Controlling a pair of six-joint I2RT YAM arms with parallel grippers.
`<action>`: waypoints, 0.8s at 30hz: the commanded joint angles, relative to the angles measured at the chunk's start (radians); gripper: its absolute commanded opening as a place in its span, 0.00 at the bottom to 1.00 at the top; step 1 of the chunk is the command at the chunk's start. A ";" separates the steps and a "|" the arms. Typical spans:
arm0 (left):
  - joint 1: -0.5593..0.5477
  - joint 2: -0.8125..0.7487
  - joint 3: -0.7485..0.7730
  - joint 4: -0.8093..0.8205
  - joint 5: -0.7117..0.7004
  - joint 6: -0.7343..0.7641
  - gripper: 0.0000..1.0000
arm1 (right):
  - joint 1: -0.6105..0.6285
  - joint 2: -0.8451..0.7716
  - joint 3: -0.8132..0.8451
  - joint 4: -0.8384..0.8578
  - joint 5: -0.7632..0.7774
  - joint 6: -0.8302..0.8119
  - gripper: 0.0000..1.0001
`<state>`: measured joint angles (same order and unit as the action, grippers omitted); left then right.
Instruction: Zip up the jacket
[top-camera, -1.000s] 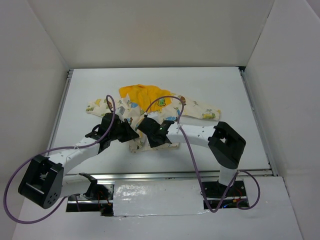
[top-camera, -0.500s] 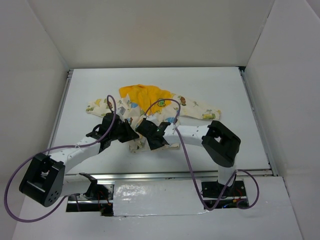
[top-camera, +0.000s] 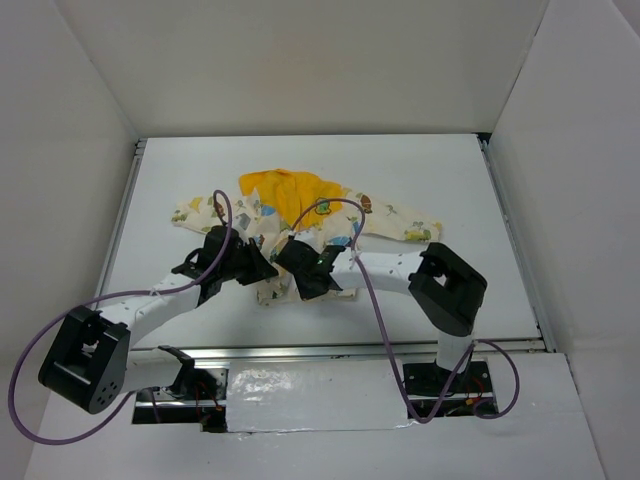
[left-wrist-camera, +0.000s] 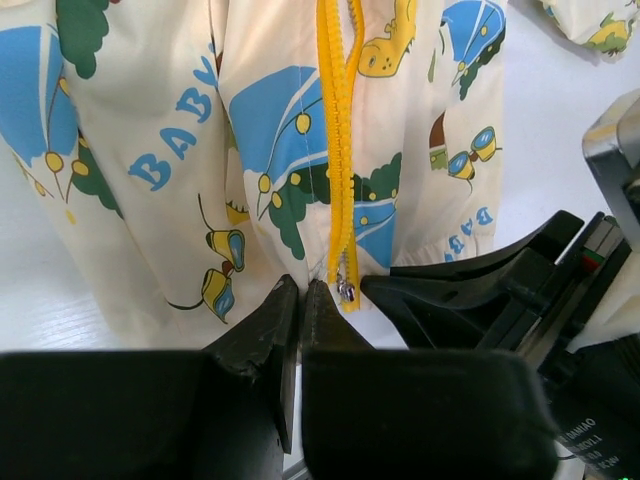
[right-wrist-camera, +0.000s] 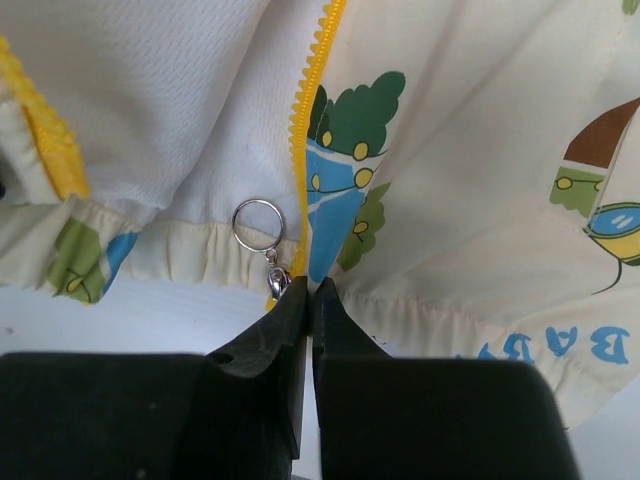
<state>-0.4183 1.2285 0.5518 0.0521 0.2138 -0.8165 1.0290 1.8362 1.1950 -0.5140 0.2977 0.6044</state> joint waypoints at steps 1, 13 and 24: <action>0.009 -0.017 0.027 0.017 0.010 0.002 0.00 | -0.018 -0.090 -0.044 0.090 -0.072 -0.006 0.00; 0.012 -0.086 -0.015 0.232 0.104 -0.041 0.00 | -0.368 -0.448 -0.581 1.157 -0.859 0.060 0.00; 0.012 -0.121 0.057 0.180 0.085 0.028 0.00 | -0.270 -0.371 -0.347 0.775 -0.543 -0.440 0.00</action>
<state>-0.4126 1.1187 0.5522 0.2451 0.3149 -0.8333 0.7109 1.5375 0.7692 0.3412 -0.5217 0.3710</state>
